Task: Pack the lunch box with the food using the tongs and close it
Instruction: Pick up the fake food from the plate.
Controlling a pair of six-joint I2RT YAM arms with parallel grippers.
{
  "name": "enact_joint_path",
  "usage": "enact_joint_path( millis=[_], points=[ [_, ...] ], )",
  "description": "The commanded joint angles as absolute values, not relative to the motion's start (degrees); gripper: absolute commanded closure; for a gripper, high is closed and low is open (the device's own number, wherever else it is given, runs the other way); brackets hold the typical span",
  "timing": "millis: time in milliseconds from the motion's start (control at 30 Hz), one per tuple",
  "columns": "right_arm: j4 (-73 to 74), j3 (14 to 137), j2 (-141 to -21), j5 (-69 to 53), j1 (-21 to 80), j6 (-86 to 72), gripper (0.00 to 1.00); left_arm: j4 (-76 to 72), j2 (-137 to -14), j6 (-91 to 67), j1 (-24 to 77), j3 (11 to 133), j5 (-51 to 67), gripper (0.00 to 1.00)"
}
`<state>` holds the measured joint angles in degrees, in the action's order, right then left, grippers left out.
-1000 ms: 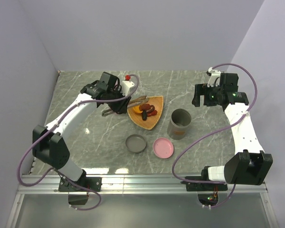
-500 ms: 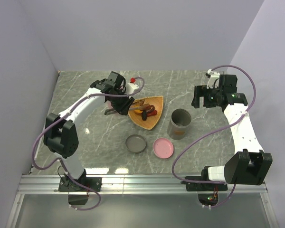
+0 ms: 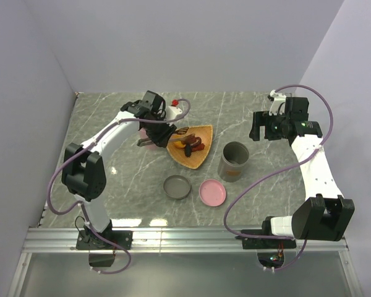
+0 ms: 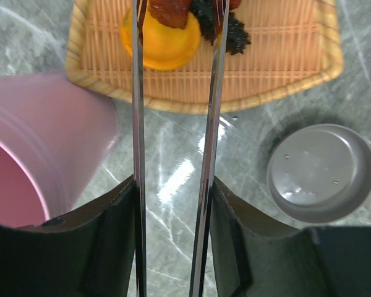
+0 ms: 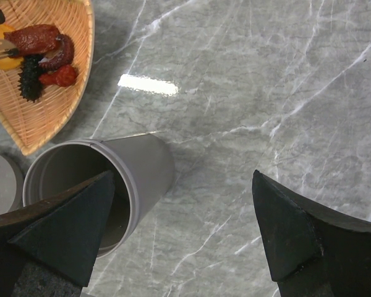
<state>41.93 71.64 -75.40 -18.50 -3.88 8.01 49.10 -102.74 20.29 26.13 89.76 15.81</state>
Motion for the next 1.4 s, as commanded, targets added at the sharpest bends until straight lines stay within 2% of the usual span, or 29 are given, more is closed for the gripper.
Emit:
enact_joint_path(
  millis=[0,1367],
  points=[
    [41.0,72.9,-75.3,-18.8,-3.5,8.3,0.02,49.9,-103.6,22.6,25.3,92.8,14.9,0.50],
    [40.9,73.4,-76.2,-18.2,-3.5,8.4,0.01,53.7,-109.3,26.3,25.8,97.5,16.0,0.48]
  ],
)
